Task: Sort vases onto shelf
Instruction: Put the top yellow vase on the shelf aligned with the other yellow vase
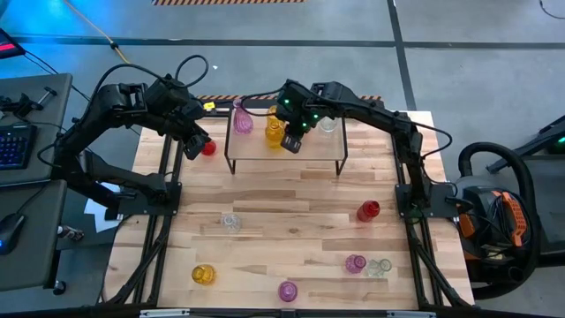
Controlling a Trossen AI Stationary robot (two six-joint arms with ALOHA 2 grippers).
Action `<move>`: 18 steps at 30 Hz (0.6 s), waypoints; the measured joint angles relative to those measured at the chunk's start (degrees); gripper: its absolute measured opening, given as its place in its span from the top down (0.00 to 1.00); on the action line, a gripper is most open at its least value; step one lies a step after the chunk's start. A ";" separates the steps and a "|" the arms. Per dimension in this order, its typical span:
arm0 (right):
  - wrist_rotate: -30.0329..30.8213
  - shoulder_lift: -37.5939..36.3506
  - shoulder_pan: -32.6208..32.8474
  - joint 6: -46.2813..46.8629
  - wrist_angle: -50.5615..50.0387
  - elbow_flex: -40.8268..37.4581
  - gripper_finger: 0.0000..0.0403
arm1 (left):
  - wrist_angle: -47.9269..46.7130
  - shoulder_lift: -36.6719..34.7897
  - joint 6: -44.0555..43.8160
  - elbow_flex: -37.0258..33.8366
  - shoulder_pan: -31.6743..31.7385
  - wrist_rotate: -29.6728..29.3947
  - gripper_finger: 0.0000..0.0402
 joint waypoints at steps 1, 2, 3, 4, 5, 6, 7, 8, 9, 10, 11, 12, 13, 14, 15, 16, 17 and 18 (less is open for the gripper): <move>0.23 -0.18 0.02 0.04 0.13 0.00 0.90 | 0.00 0.00 0.00 0.00 -0.02 -0.02 0.79; 0.66 -0.50 0.04 0.23 -0.24 0.00 0.90 | 0.02 0.00 0.02 0.00 -0.02 -0.02 0.79; 0.83 -0.78 0.14 0.25 -0.58 0.03 0.90 | 0.00 -0.02 0.00 0.00 -0.01 0.00 0.79; 0.78 -0.92 0.30 0.24 -0.55 0.12 0.90 | 0.02 -0.02 0.00 0.00 0.00 -0.02 0.79; 0.72 -0.94 0.46 0.26 -0.50 0.13 0.90 | 0.02 -0.01 0.01 0.00 0.00 0.00 0.79; 0.52 -0.88 0.70 0.26 -0.66 0.11 0.90 | 0.02 -0.02 0.02 0.00 -0.01 0.00 0.79; 0.12 -0.80 1.01 0.32 -0.66 0.11 0.90 | 0.01 -0.02 0.00 0.00 -0.01 0.00 0.79; -0.54 -0.79 1.32 0.36 -0.49 0.11 0.90 | 0.02 -0.02 0.00 0.00 0.00 -0.01 0.79; -1.08 -0.79 1.64 0.38 -0.30 0.11 0.90 | 0.02 -0.02 0.00 0.00 -0.01 -0.01 0.79; -1.67 -0.79 1.96 0.48 -0.10 0.11 0.90 | 0.01 -0.01 0.02 0.00 0.00 -0.01 0.79; -1.93 -0.79 2.33 0.96 -0.02 0.11 0.90 | 0.02 -0.02 0.00 0.00 0.00 -0.02 0.79; -2.03 -0.79 2.61 1.31 -0.02 0.11 0.90 | 0.00 -0.02 0.00 0.00 0.00 0.00 0.79; -2.46 -0.79 2.89 1.48 0.14 0.11 0.90 | 0.02 -0.02 0.00 0.00 -0.02 -0.02 0.79; -3.36 -0.79 3.15 1.49 0.55 0.11 0.90 | 0.02 -0.02 0.02 0.00 -0.01 0.00 0.79; -3.95 -0.79 3.47 1.46 1.11 0.11 0.90 | 0.01 -0.02 0.00 0.00 0.00 -0.01 0.79; -4.09 -0.75 3.84 1.46 1.67 0.11 0.90 | 0.02 -0.02 0.00 0.00 -0.01 0.00 0.79; -3.90 -0.55 4.18 1.44 2.36 0.11 0.90 | 0.02 -0.02 0.00 0.00 0.00 -0.01 0.79; -3.48 -0.40 4.36 1.44 2.93 0.11 0.90 | 0.02 -0.02 0.02 0.00 0.00 -0.02 0.79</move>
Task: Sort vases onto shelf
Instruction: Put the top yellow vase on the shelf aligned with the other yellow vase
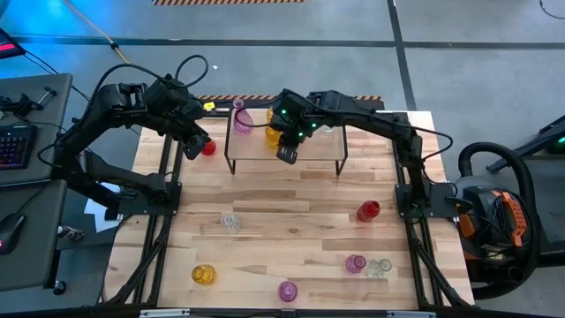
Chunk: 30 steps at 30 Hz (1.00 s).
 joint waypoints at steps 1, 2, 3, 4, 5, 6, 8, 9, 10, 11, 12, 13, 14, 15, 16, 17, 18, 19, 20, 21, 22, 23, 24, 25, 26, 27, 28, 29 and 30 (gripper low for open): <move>0.20 0.12 0.04 -0.01 0.15 -0.01 0.90 | -0.02 0.02 -0.02 0.00 0.00 0.02 0.79; 0.34 0.18 0.08 -0.02 0.11 -0.02 0.90 | -0.02 0.02 -0.02 0.00 -0.02 0.02 0.79; 0.48 0.36 0.08 -0.04 0.32 -0.02 0.90 | -0.02 0.00 -0.02 0.00 -0.02 0.02 0.79; 0.53 0.42 0.06 0.00 0.53 -0.02 0.90 | 0.00 0.02 0.00 0.00 -0.01 0.00 0.79; 0.51 0.55 0.02 0.02 0.35 -0.02 0.90 | 0.00 0.02 -0.02 0.00 -0.02 0.00 0.79; 0.43 0.78 0.01 -0.05 0.27 -0.02 0.90 | 0.00 0.02 -0.03 0.00 0.00 0.01 0.79; 0.42 1.30 -0.04 -0.20 1.01 -0.02 0.90 | 0.00 0.00 0.00 0.00 -0.01 0.02 0.79; 0.39 1.44 -0.03 -0.25 0.84 -0.03 0.90 | -0.01 0.02 -0.02 0.00 -0.01 0.01 0.79; 0.21 1.64 -0.03 -0.47 0.82 -0.07 0.90 | 0.00 0.02 -0.02 0.00 0.00 0.02 0.79; 0.08 1.83 -0.14 -0.77 1.29 -0.05 0.90 | 0.00 0.00 -0.02 0.00 -0.01 0.00 0.79; -0.18 1.95 -0.21 -0.80 1.56 -0.04 0.90 | 0.00 0.00 0.00 0.00 -0.02 0.02 0.79; -0.39 2.11 -0.30 -0.88 1.31 -0.05 0.90 | 0.00 0.02 -0.02 0.00 -0.02 0.02 0.79; -0.43 2.41 -0.39 -1.23 1.24 -0.04 0.90 | -0.01 0.01 -0.02 0.00 -0.02 0.00 0.79; -0.43 2.59 -0.50 -1.43 1.46 -0.04 0.90 | 0.00 0.00 -0.02 0.00 0.00 0.00 0.79; -0.40 2.71 -0.62 -1.51 1.41 -0.05 0.90 | 0.00 0.00 0.00 0.00 -0.02 0.02 0.79; -0.33 2.72 -0.76 -1.55 1.22 -0.07 0.90 | 0.00 0.00 -0.01 0.00 -0.01 0.01 0.79; -0.20 2.72 -0.92 -1.61 1.30 -0.07 0.90 | 0.00 0.01 -0.02 0.00 0.00 0.01 0.79; 0.04 2.66 -0.99 -1.66 1.51 -0.07 0.90 | 0.00 0.00 -0.02 -0.01 -0.01 0.01 0.79; 0.52 2.66 -1.15 -1.66 1.57 -0.04 0.90 | 0.00 0.00 0.00 0.00 -0.02 0.02 0.79; 1.11 2.66 -1.34 -1.67 1.54 -0.04 0.90 | 0.00 0.00 0.00 0.00 -0.02 0.02 0.79; 1.37 2.68 -1.50 -1.68 1.54 -0.04 0.90 | 0.00 0.00 -0.04 0.00 0.00 0.00 0.79; 1.53 2.68 -1.75 -1.68 1.59 -0.04 0.90 | 0.00 0.00 -0.02 0.00 -0.02 0.01 0.79; 1.55 2.66 -1.87 -1.67 1.63 -0.04 0.90 | 0.00 0.02 0.00 0.00 -0.02 0.00 0.79; 1.55 2.66 -2.06 -1.68 1.70 -0.04 0.90 | 0.00 0.00 0.00 0.00 -0.02 0.00 0.79; 1.55 2.66 -2.14 -1.68 1.77 -0.04 0.90 | 0.00 0.00 -0.04 0.00 -0.02 0.02 0.79; 1.57 2.68 -2.25 -1.68 1.82 -0.04 0.90 | 0.00 0.00 -0.03 0.00 -0.01 0.01 0.79; 1.69 2.68 -2.42 -1.68 1.89 -0.04 0.90 | 0.00 0.01 -0.01 0.00 0.00 0.01 0.79; 1.66 2.68 -2.51 -1.68 1.87 -0.04 0.90 | 0.00 0.01 0.00 0.00 -0.02 0.00 0.79; 1.66 2.68 -2.61 -1.68 1.89 -0.04 0.90 | 0.00 0.02 -0.02 0.00 -0.01 0.02 0.79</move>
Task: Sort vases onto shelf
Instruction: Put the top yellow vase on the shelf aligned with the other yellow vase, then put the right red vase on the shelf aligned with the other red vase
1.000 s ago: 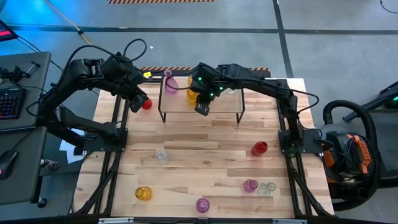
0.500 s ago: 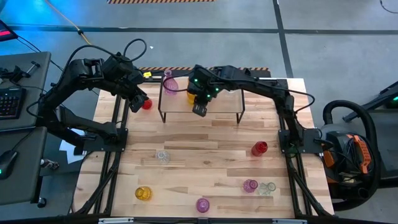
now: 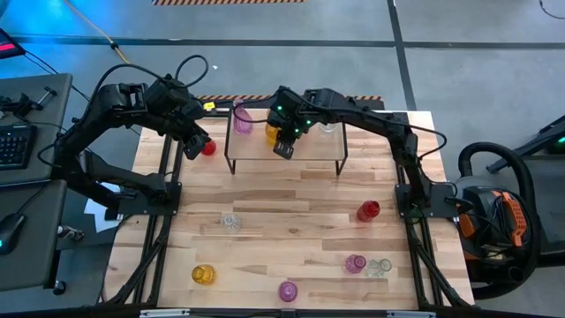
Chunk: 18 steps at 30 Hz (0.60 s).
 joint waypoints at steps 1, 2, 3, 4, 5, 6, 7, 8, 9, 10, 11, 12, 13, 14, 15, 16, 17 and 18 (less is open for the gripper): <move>0.05 0.02 -0.07 0.00 0.02 0.00 0.90 | 0.00 -0.02 -0.02 0.00 -0.01 -0.02 0.79; 0.06 0.02 -0.21 0.00 0.06 0.00 0.90 | 0.00 0.00 0.00 0.00 0.01 0.00 0.79; 0.08 0.02 -0.29 0.00 0.18 0.00 0.90 | 0.00 -0.02 0.02 0.00 0.00 -0.01 0.79; 0.07 0.02 -0.41 0.00 0.28 0.00 0.90 | 0.00 -0.01 0.00 0.00 0.00 -0.01 0.79; 0.07 0.04 -0.50 0.00 0.36 0.00 0.90 | 0.00 -0.02 0.00 0.00 0.00 -0.02 0.79; 0.08 0.04 -0.52 0.00 0.40 0.00 0.90 | 0.00 -0.01 0.00 0.00 0.01 -0.01 0.79; 0.06 0.04 -0.52 0.00 0.42 0.00 0.90 | 0.00 0.00 0.02 0.00 -0.01 -0.02 0.79; 0.01 0.04 -0.55 0.00 0.42 0.00 0.90 | 0.00 -0.02 0.01 0.00 0.00 0.00 0.79; -0.11 0.04 -0.52 0.00 0.38 0.00 0.90 | 0.00 -0.02 0.00 0.00 0.01 0.00 0.79; -0.29 0.04 -0.47 0.00 0.22 0.00 0.90 | 0.00 -0.02 0.00 0.00 0.01 0.00 0.79; -0.70 0.04 -0.36 0.00 -0.20 0.00 0.90 | 0.00 -0.01 0.02 0.00 0.00 -0.01 0.79; -1.47 0.04 -0.25 0.00 -0.80 0.00 0.90 | 0.00 0.00 0.00 -0.02 -0.01 -0.02 0.79; -2.21 0.04 -0.10 0.04 -1.36 0.00 0.90 | 0.00 -0.02 0.00 0.00 0.01 -0.02 0.79; -2.88 0.04 0.10 0.20 -1.82 0.00 0.90 | 0.00 -0.02 0.00 0.00 -0.01 -0.02 0.79; -3.15 0.04 0.33 0.27 -2.22 0.00 0.90 | 0.00 0.00 0.02 0.00 -0.01 -0.02 0.79; -3.17 0.04 0.62 0.27 -2.62 0.01 0.90 | 0.00 -0.02 0.00 0.00 0.00 -0.01 0.79; -3.19 0.00 0.88 0.26 -3.10 0.13 0.90 | 0.00 -0.01 0.00 0.00 -0.01 0.00 0.79; -3.17 0.00 1.18 0.22 -3.71 0.53 0.90 | 0.00 -0.02 0.00 0.00 0.00 -0.01 0.79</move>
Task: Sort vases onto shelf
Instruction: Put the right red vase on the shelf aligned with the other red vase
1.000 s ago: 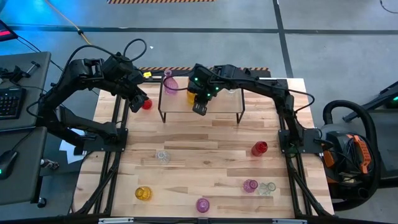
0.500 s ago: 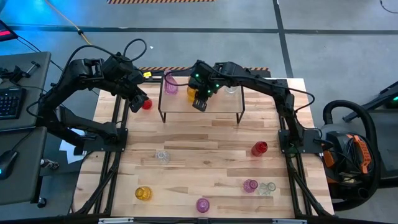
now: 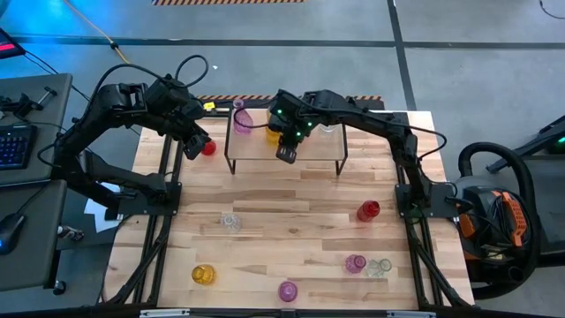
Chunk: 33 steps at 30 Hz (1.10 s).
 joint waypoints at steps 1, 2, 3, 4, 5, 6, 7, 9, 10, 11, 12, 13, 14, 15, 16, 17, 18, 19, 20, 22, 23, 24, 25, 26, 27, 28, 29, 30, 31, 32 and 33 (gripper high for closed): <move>0.00 0.00 0.28 -0.04 -0.53 0.55 0.90 | 0.00 0.01 0.02 0.00 0.01 0.01 0.79; 0.04 -0.06 0.58 -0.04 -1.07 1.25 0.90 | 0.00 0.00 0.01 0.00 -0.01 0.00 0.79; 0.25 -0.11 0.85 -0.01 -2.06 2.11 0.90 | 0.00 0.01 0.00 0.00 0.01 -0.01 0.79; 0.56 -0.11 1.11 0.08 -3.41 3.09 0.90 | 0.00 0.00 0.00 0.00 0.01 -0.01 0.79; 0.81 -0.11 1.34 0.13 -4.63 4.01 0.90 | 0.00 0.00 0.02 0.00 -0.01 -0.01 0.79; 0.90 -0.36 1.64 0.02 -5.05 4.14 0.90 | 0.00 0.00 0.01 0.00 0.00 0.00 0.79; 1.08 -1.07 1.89 -0.04 -5.11 3.68 0.90 | 0.00 0.02 0.00 0.00 -0.01 0.01 0.79; 1.34 -2.03 2.31 0.42 -7.22 3.29 0.90 | 0.00 0.01 0.02 0.00 -0.01 0.01 0.79; 1.34 -2.51 2.50 1.25 -8.45 3.49 0.90 | 0.01 0.01 0.01 0.00 0.00 -0.01 0.79; 1.46 -2.76 2.63 2.02 -10.25 3.79 0.90 | 0.02 0.00 0.00 0.00 0.01 -0.01 0.79; 1.82 -3.05 2.94 2.96 -11.89 4.09 0.90 | 0.02 0.02 0.00 -0.02 0.01 0.01 0.79; 2.02 -3.53 3.19 3.63 -12.98 4.06 0.90 | 0.02 0.01 0.02 0.00 0.01 -0.01 0.79; 2.48 -4.05 3.50 4.15 -13.97 3.84 0.90 | 0.02 0.02 0.00 0.00 -0.01 0.01 0.79; 3.08 -4.64 3.84 4.60 -15.28 3.71 0.90 | 0.02 0.00 0.00 0.00 -0.01 -0.01 0.79; 3.35 -5.08 4.16 5.33 -16.82 3.69 0.90 | 0.03 0.02 0.00 0.00 -0.01 0.01 0.79; 3.71 -5.52 4.54 6.17 -17.90 3.68 0.90 | 0.02 0.01 0.02 0.00 0.01 0.00 0.79; 4.11 -5.98 4.87 6.84 -17.74 3.43 0.90 | 0.04 0.00 0.00 0.00 0.00 -0.01 0.79; 4.44 -6.66 5.33 7.47 -17.19 2.73 0.90 | 0.03 0.00 0.00 0.00 -0.01 0.01 0.79; 4.77 -7.53 5.67 7.89 -17.55 1.97 0.90 | 0.04 0.02 0.00 0.00 0.01 -0.01 0.79; 4.75 -9.19 6.47 10.02 -17.60 1.17 0.90 | 0.04 0.00 0.00 0.00 -0.01 0.01 0.79; 4.77 -10.08 6.96 11.62 -17.33 0.47 0.90 | 0.04 0.00 -0.02 0.00 -0.01 -0.01 0.79; 5.17 -11.15 7.52 13.23 -17.39 -0.80 0.90 | 0.02 0.01 0.00 0.00 0.00 0.00 0.79; 5.90 -12.09 8.17 14.89 -17.62 -2.33 0.90 | 0.04 0.01 0.02 0.00 0.01 0.00 0.79; 6.30 -13.17 8.82 16.80 -17.57 -4.08 0.90 | 0.03 0.01 0.00 0.00 0.01 -0.01 0.79; 6.40 -14.33 9.54 18.82 -17.46 -6.13 0.90 | 0.04 0.00 0.00 0.00 0.00 -0.01 0.79; 6.74 -15.76 10.26 20.90 -17.48 -8.48 0.90 | 0.03 0.01 0.00 0.00 0.00 0.01 0.79; 7.10 -17.26 11.00 23.00 -17.64 -10.95 0.90 | 0.04 0.00 0.01 0.00 0.01 0.00 0.79; 7.48 -18.72 11.74 25.03 -17.57 -13.39 0.90 | 0.04 0.00 0.00 0.00 0.01 -0.01 0.79; 7.83 -20.14 12.55 27.06 -17.31 -16.06 0.90 | 0.02 0.02 0.00 0.00 -0.01 0.00 0.79; 8.08 -21.42 13.33 28.88 -16.80 -18.73 0.90 | 0.04 0.00 0.00 0.00 0.01 0.01 0.79; 8.22 -22.71 14.00 30.53 -15.79 -21.37 0.90 | 0.03 0.00 0.02 0.00 -0.01 -0.01 0.79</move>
